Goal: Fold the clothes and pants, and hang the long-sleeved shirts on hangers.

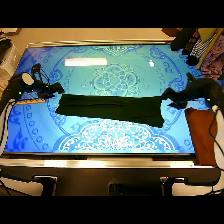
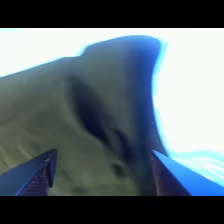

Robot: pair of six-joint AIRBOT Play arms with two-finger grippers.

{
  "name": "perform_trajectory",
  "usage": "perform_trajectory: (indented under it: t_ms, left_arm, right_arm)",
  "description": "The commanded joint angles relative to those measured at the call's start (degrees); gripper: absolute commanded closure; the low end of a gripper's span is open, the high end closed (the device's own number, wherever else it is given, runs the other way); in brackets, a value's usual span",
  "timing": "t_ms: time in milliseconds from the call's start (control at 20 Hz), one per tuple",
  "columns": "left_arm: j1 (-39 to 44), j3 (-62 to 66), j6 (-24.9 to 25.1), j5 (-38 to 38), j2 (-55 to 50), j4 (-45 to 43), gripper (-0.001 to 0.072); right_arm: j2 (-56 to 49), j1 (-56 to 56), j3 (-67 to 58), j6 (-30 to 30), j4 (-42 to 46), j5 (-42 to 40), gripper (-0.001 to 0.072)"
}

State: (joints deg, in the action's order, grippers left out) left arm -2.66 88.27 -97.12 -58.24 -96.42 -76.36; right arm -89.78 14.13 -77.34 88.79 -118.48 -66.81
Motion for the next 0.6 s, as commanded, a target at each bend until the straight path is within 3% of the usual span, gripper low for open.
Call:
perform_trajectory:
  t_ms: [0,200,550]
  left_arm:
    - [0.00,4.44,0.66,-8.02,1.99,-2.99,0.0024]
    - [0.02,4.50,0.61,-10.78,3.45,-2.99,0.0024]
    - [0.24,4.50,0.61,-11.45,3.54,-2.97,0.0024]
  right_arm:
    - [-3.54,11.02,-1.20,10.93,-11.82,-12.17,0.0026]
    - [-11.41,11.93,-1.20,15.52,-16.76,-13.62,0.0019]
    - [-17.53,7.67,-1.20,18.16,-19.06,-9.88,0.0019]
